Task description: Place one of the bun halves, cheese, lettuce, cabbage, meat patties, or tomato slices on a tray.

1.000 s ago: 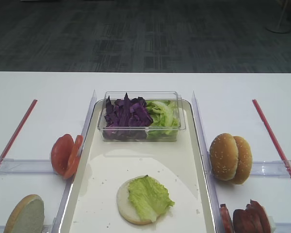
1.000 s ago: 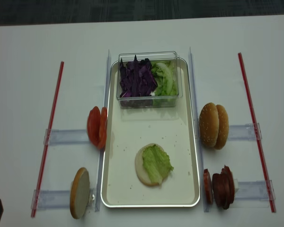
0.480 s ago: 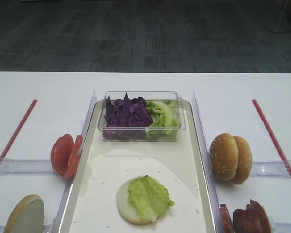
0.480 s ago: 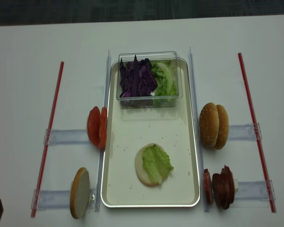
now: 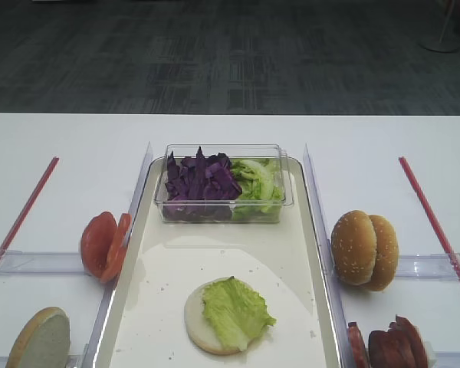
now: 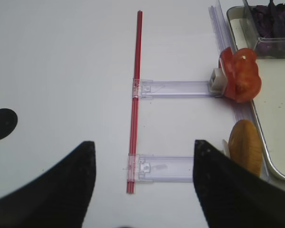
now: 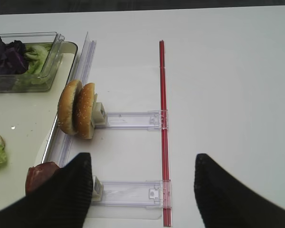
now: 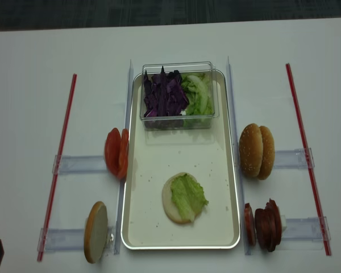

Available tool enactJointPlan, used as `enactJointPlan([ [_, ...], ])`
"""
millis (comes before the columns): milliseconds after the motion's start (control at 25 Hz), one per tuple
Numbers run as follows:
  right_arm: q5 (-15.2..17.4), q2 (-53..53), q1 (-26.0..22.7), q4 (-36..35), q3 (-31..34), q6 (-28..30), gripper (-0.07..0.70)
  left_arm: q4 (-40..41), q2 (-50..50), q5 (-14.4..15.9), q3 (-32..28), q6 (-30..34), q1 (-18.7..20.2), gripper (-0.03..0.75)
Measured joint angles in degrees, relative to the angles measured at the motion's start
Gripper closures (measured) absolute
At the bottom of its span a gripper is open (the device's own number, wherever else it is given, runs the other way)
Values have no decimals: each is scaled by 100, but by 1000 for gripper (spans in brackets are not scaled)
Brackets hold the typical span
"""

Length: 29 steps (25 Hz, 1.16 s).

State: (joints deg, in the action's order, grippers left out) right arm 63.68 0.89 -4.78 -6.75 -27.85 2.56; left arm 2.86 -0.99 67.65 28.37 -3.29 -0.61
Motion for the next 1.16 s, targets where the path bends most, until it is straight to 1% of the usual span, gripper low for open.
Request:
enactJointPlan([
  [1160, 2, 0, 0, 2, 0, 0, 145, 0, 0, 0, 0, 0, 0, 293],
])
